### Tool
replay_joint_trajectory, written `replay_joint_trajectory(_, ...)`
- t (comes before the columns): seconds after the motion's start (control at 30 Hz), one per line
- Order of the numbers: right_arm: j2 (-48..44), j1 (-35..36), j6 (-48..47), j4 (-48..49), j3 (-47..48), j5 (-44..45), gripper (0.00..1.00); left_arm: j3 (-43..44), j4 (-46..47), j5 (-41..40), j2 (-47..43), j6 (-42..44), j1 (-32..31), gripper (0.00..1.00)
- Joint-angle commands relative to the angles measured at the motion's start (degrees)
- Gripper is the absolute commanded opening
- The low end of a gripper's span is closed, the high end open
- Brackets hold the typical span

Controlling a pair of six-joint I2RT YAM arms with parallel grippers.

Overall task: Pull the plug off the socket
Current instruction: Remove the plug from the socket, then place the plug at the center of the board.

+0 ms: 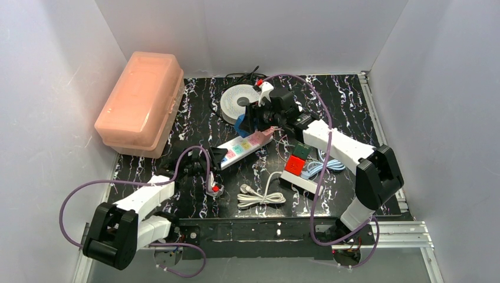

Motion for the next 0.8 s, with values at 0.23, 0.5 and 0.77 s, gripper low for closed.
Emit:
replay_joint_trajectory(0.23, -8.3, 0.0, 0.9, 6.3, -2.1, -2.7, 0.01, -6.1, -8.1, -5.9, 8.3, -2.2, -0.6, 0.98)
replay_joint_trajectory(0.5, -12.0, 0.5, 0.0, 3.9, -5.0, -1.9, 0.01, -8.5, -18.7, -8.6, 3.5, -3.2, -0.6, 0.98)
replay_joint_trajectory(0.77, -13.6, 0.6, -1.4, 1.1, -4.6, -1.2, 0.01, 4.5, -60.9, -14.0, -7.6, -7.1, 1.1, 0.98)
